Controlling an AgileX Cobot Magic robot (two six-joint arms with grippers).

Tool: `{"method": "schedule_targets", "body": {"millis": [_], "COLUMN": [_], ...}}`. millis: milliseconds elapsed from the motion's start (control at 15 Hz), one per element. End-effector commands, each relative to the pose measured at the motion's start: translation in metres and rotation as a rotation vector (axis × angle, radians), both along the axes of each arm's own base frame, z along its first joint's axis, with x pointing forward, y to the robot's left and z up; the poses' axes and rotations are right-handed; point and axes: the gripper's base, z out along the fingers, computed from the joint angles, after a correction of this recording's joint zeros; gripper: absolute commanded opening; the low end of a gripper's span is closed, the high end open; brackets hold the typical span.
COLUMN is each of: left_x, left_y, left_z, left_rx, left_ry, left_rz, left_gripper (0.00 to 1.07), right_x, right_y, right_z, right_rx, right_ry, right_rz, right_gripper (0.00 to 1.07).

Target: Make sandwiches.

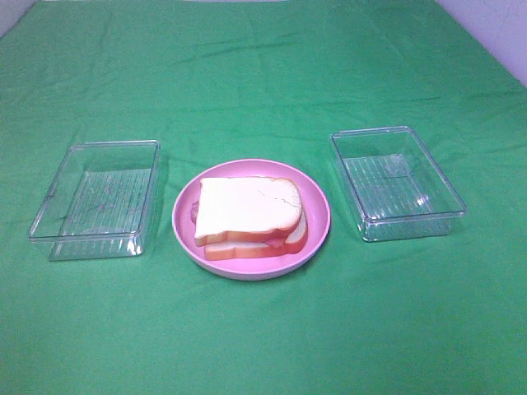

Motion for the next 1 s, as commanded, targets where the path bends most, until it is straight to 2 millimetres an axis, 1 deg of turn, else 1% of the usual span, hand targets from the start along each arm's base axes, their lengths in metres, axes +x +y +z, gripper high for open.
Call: {"method": "schedule_targets", "body": {"millis": [67, 1000], "left_x": [-0.0034, -0.0034], "left_y": [-0.0001, -0.0001], "left_z": [0.0003, 0.0003], "left_rx": [-0.001, -0.001], "left_ry": [-0.038, -0.038], "left_rz": [0.004, 0.004], "left_gripper": [0.80, 0.80], "right_x": [-0.0015, -0.0015], "right_y": [0.0002, 0.0002], "right_z": [0.0003, 0.0003], "right_rx": [0.004, 0.004], "right_ry": [-0.024, -0.024], "right_rz": [-0.008, -0.008], "right_gripper": [0.76, 0.76]}}
